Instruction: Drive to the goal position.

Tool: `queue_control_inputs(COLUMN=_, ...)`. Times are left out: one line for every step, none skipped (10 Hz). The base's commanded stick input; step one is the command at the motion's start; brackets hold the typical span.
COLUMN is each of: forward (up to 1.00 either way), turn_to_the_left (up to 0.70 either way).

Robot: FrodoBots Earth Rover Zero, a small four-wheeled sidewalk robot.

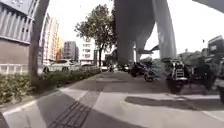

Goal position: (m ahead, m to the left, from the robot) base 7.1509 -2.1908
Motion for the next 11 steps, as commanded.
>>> queue_control_inputs(forward=0.7, turn_to_the_left=-0.01)
queue_control_inputs(forward=0.7, turn_to_the_left=-0.04)
queue_control_inputs(forward=0.7, turn_to_the_left=-0.14)
queue_control_inputs(forward=0.7, turn_to_the_left=-0.06)
queue_control_inputs(forward=0.7, turn_to_the_left=-0.02)
queue_control_inputs(forward=0.7, turn_to_the_left=0.0)
queue_control_inputs(forward=0.7, turn_to_the_left=0.0)
queue_control_inputs(forward=0.7, turn_to_the_left=0.0)
queue_control_inputs(forward=0.7, turn_to_the_left=0.0)
queue_control_inputs(forward=0.7, turn_to_the_left=0.0)
queue_control_inputs(forward=0.7, turn_to_the_left=0.0)
